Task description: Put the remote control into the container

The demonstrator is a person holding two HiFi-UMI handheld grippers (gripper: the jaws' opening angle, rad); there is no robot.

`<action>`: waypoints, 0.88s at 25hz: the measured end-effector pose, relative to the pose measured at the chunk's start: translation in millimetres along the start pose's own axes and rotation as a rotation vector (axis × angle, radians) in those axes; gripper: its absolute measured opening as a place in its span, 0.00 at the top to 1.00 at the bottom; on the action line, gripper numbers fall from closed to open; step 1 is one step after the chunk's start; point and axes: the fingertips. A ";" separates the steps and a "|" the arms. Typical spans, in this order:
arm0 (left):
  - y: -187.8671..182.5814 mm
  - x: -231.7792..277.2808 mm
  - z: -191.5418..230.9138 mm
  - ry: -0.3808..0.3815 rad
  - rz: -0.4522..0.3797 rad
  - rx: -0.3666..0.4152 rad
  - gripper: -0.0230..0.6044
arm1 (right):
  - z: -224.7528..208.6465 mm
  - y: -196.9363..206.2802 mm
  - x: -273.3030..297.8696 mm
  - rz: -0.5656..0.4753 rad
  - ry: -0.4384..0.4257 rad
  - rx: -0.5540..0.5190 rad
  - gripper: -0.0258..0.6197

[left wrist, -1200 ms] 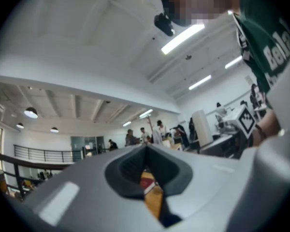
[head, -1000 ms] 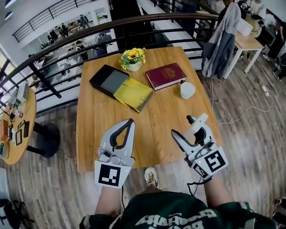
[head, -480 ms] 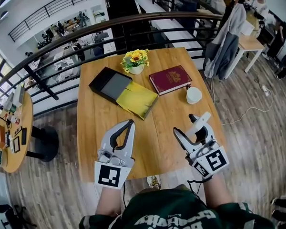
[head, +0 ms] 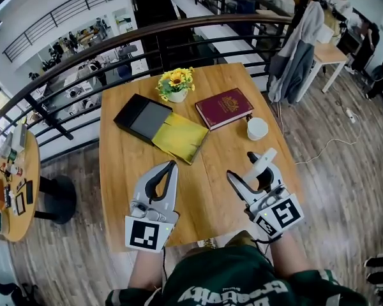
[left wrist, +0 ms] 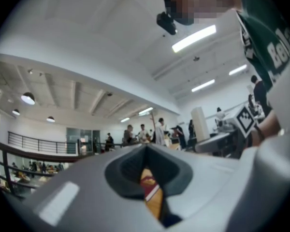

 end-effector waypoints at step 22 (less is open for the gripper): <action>9.6 46.4 -15.0 -0.059 0.028 -0.037 0.97 | -28.7 -5.3 21.5 -0.015 -0.110 0.003 0.52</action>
Point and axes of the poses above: the fingertips, and each gripper's own axes: x forward along the fingers, z to its left, y out of its underside, and after that the axes turned 3 degrees about -y, right-handed
